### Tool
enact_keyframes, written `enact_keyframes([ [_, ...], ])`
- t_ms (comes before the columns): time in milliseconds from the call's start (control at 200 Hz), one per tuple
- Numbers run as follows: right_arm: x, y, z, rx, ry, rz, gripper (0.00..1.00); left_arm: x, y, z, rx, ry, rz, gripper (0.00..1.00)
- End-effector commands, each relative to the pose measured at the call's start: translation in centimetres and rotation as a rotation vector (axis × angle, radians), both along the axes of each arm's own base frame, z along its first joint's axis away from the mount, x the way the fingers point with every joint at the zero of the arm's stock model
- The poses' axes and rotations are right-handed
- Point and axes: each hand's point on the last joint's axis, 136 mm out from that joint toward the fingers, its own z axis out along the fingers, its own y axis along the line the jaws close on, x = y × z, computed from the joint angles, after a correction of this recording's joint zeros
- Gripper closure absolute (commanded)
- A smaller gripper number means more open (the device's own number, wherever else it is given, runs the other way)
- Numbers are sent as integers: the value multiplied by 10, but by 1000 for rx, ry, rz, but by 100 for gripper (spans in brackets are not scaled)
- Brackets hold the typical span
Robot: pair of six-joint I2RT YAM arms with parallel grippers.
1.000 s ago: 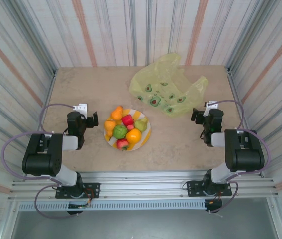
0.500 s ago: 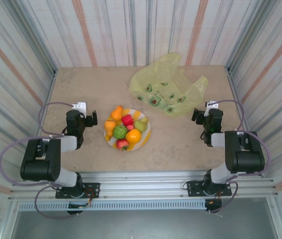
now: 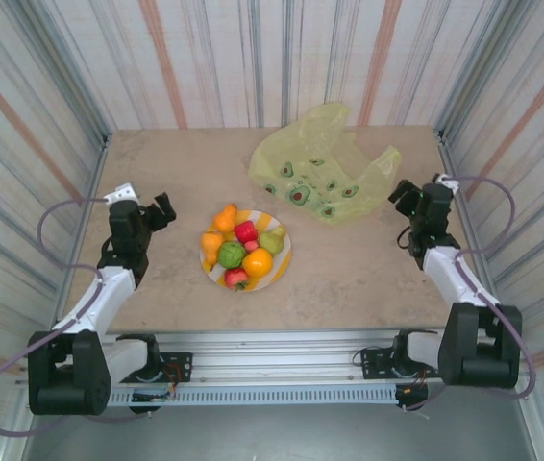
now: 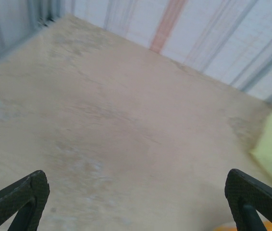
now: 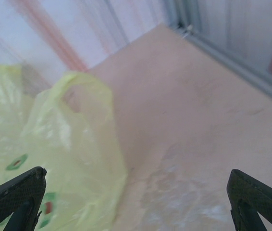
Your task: Place the fruits into the plastic bag
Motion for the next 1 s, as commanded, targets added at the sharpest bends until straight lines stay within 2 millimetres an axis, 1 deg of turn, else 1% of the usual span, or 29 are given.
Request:
enact_keyframes([
  [0, 9, 31, -22, 46, 128, 41, 2, 0, -40, -1, -139, 85, -123, 1],
  [115, 30, 47, -23, 12, 146, 44, 4, 0, -55, 2, -86, 113, -158, 1],
  [225, 51, 40, -28, -57, 174, -22, 2, -2, -63, 1, -74, 120, -180, 1],
  [376, 94, 42, -41, -104, 210, -3, 1, -5, -66, -1, -68, 135, -194, 1],
  [416, 105, 43, -47, -106, 227, 20, 4, -5, -66, 0, -63, 138, -196, 1],
  [446, 112, 42, -50, -108, 236, 28, 9, -6, -67, -1, -60, 143, -196, 1],
  [476, 118, 39, -54, -106, 248, 34, 17, -6, -66, 0, -58, 145, -196, 1],
  [546, 129, 33, -59, -69, 260, 75, 48, -8, -68, 1, -56, 153, -201, 1],
  [601, 130, 27, -55, -36, 254, 107, 70, -10, -69, 3, -54, 155, -209, 1],
  [636, 130, 24, -47, -31, 238, 130, 81, -12, -71, 6, -55, 154, -213, 1],
  [666, 127, 20, -38, -34, 222, 147, 88, -13, -72, 9, -56, 151, -214, 1],
  [686, 125, 19, -31, -38, 211, 162, 92, -14, -73, 10, -58, 150, -216, 1],
  [737, 120, 14, -8, -47, 165, 196, 100, -16, -75, 16, -69, 144, -219, 1],
  [822, 107, 11, 37, -45, 66, 275, 100, -18, -79, 27, -97, 130, -220, 1],
  [877, 98, 11, 71, -36, -14, 331, 100, -20, -83, 38, -126, 112, -228, 2],
  [947, 85, 11, 111, -31, -112, 387, 100, -21, -93, 52, -163, 80, -252, 3],
  [997, 76, 11, 136, -30, -175, 413, 100, -22, -100, 63, -182, 55, -274, 3],
])
